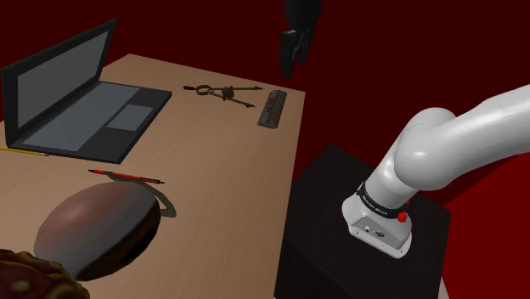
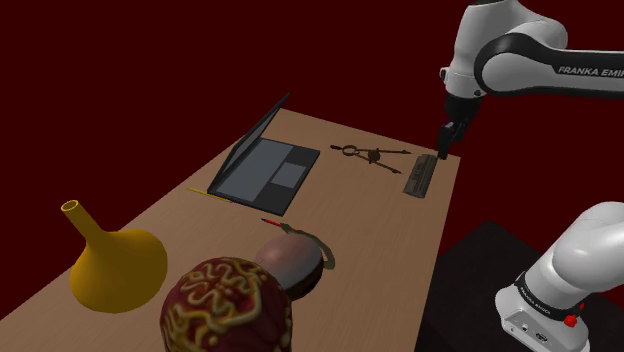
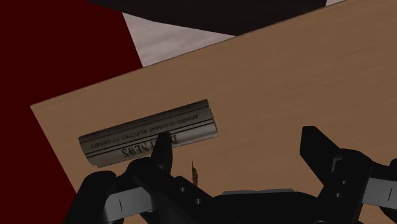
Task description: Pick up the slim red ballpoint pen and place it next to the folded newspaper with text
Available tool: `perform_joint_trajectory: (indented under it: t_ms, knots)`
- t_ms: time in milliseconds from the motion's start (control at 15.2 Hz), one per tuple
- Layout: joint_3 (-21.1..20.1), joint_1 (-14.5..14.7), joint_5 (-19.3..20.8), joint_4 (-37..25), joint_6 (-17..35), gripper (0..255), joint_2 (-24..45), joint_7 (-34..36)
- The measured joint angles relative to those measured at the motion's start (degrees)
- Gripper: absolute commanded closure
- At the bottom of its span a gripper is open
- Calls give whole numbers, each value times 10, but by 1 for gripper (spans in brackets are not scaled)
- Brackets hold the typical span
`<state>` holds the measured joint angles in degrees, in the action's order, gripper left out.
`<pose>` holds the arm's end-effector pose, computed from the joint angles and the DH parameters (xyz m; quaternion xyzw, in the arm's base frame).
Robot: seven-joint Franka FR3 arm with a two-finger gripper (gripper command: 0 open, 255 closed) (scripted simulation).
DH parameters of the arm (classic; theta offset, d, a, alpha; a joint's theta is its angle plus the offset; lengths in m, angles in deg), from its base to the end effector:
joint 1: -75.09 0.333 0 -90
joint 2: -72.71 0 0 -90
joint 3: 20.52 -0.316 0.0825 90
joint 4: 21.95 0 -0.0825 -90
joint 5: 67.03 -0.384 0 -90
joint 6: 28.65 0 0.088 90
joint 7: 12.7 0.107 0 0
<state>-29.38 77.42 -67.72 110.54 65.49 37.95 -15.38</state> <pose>0.3530 0.0809 0.5545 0.9932 0.1049 -0.0317 0.0399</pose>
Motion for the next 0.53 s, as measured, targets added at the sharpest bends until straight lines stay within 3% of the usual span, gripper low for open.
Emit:
perform_joint_trajectory:
  t_ms: [528]
  knots:
    - [-62, 33, -28, -14, 97, 0, 106, 37]
